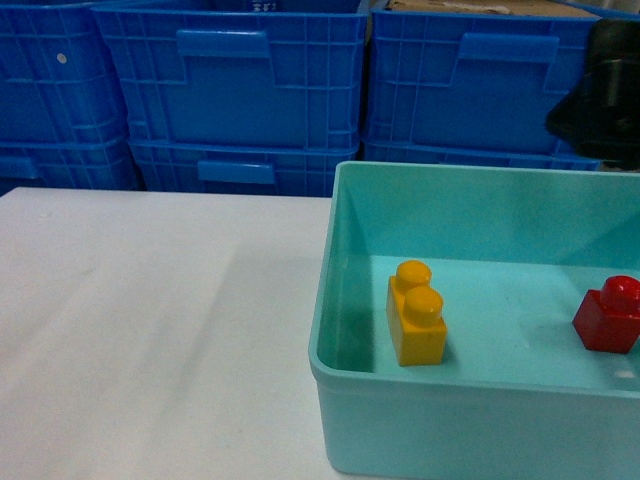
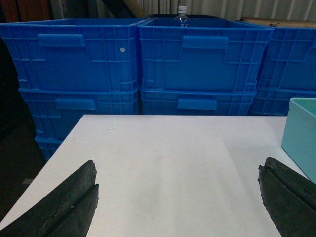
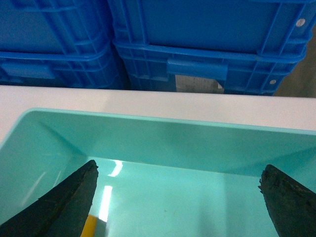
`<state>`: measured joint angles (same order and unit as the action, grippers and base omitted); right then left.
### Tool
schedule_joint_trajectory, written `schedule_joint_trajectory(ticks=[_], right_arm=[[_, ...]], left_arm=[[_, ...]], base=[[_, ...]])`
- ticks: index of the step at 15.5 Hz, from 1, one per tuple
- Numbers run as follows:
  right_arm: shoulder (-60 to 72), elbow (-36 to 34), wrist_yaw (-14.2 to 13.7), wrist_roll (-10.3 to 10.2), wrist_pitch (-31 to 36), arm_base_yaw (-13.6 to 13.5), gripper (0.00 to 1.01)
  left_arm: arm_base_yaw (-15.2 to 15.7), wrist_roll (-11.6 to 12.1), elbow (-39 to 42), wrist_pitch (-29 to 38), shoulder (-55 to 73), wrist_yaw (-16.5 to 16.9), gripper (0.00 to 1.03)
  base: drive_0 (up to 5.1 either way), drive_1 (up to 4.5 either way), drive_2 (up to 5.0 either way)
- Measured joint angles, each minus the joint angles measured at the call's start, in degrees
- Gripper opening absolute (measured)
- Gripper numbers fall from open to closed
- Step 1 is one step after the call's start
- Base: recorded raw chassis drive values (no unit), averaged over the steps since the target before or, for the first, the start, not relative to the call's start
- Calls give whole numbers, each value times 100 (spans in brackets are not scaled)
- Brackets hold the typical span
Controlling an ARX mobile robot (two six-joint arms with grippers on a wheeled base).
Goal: Pick red block from blue box to shelf
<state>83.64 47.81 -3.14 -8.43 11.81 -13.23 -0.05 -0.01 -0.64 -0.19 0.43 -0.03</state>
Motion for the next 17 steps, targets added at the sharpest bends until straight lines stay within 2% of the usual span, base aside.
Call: schedule_joint_trajectory(ticks=[1,2,4,7,9,10,12,17], right_arm=[[393,282,-177,-109,-76,-63,98],[667,422,-337,-129,-70,-136,98],[896,435,-734,-201,-61,-293,98],[850,175,-946,-170,101,-313,98],[863,-48,-872,-44,260,-87,98],[907,-184,-704,63,411,262,98],[907,-363,-533,81,398,409,98],[892,-507,-483,63,407,216,98]], left_arm=[[0,0,0,-2,0,0,98],[0,0,0,-2,0,0,98],[0,0,0,0,0,0,98],[0,0,0,-2,0,0,98],[0,0,0,0,0,0,98],[0,2,0,0,0,-2,98],[0,2,0,0,0,0,98],[0,2,0,-2,0,0,98]], base=[[0,0,0],[0,0,0],[0,0,0],[0,0,0],[0,0,0],[0,0,0],[0,0,0],[0,0,0]])
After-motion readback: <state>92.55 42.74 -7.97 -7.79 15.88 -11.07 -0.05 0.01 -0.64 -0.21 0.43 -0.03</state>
